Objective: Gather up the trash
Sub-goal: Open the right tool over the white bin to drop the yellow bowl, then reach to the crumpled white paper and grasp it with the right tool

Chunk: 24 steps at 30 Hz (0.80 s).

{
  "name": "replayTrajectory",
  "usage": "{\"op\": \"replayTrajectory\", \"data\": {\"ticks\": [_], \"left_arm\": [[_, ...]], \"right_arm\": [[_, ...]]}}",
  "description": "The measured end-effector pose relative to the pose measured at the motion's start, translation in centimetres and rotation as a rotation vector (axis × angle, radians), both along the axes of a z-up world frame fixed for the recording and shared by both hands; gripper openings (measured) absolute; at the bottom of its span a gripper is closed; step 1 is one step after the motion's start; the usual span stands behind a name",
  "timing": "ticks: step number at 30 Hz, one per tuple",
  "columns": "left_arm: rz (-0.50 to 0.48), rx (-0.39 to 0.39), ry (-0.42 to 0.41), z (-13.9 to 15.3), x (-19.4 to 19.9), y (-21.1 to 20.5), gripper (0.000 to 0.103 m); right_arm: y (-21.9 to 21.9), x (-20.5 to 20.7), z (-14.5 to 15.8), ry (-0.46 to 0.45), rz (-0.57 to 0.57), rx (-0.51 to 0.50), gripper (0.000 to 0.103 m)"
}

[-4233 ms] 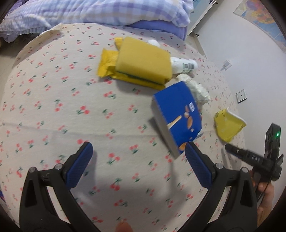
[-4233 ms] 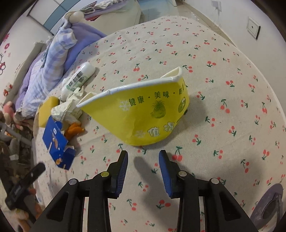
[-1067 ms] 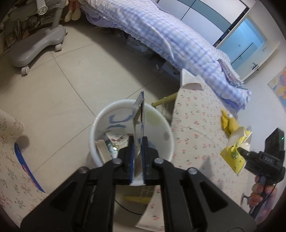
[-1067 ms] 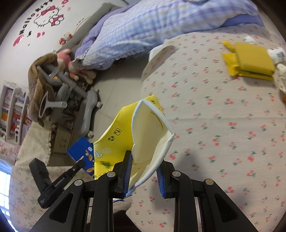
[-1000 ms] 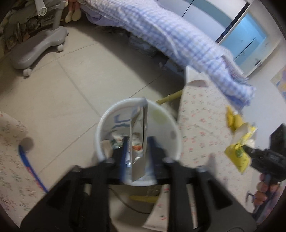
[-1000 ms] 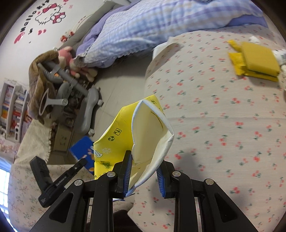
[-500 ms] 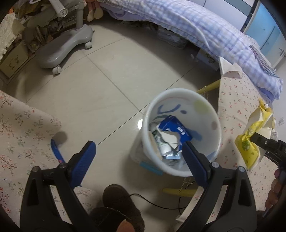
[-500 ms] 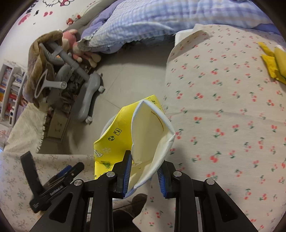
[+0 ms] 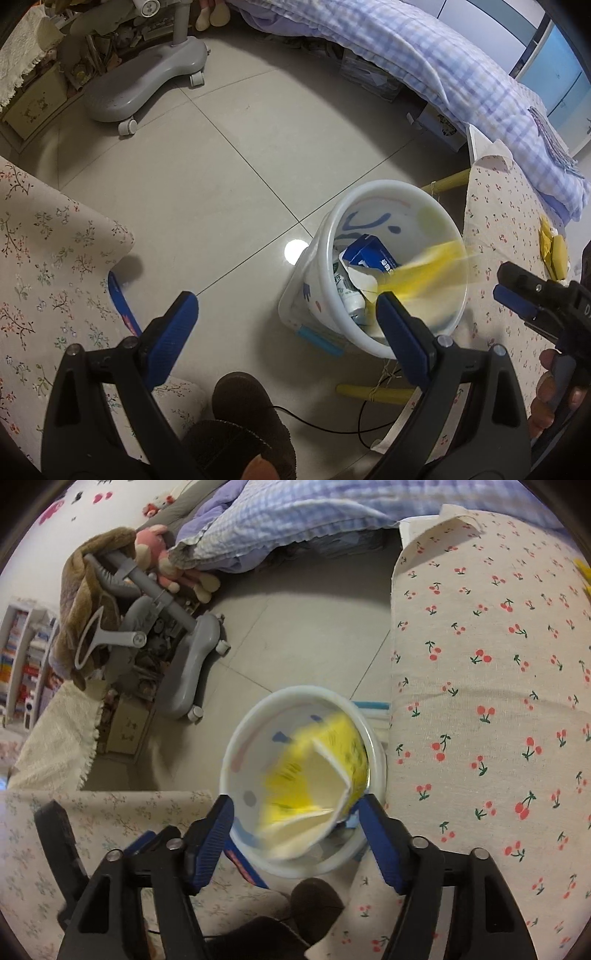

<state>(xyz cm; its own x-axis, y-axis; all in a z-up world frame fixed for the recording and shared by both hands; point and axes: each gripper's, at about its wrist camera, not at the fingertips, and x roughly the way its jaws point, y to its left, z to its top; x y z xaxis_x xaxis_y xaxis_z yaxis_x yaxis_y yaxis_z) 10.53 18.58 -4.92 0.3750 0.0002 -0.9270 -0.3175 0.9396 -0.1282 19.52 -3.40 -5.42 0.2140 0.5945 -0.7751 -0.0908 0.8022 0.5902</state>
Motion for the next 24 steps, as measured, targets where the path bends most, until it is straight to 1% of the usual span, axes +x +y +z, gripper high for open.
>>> {"op": "replayTrajectory", "data": {"ticks": [7,12,14,16,17,24], "left_arm": [[-0.005,0.0,-0.001,0.0,0.1,-0.1,0.097],[-0.017,-0.003,-0.011,0.3,0.1,-0.6,0.097],[-0.019,-0.011,-0.02,0.5,0.1,-0.8,0.097],[-0.025,-0.017,-0.024,0.5,0.2,-1.2,0.101],[-0.03,-0.019,-0.027,0.6,0.3,-1.5,0.102],[-0.065,-0.023,-0.038,0.7,1.0,-3.8,0.102]], "right_arm": [[-1.1,0.1,0.4,0.005,-0.026,-0.014,0.073],[-2.2,-0.3,1.5,-0.027,-0.025,-0.071,0.074],[-3.4,-0.6,2.3,-0.06,-0.022,-0.113,0.078],[-4.5,-0.9,2.9,-0.086,-0.027,-0.144,0.08],[-5.3,-1.2,3.2,-0.1,-0.032,-0.161,0.082],[-11.5,-2.2,4.4,-0.151,-0.097,-0.254,0.087]]}}
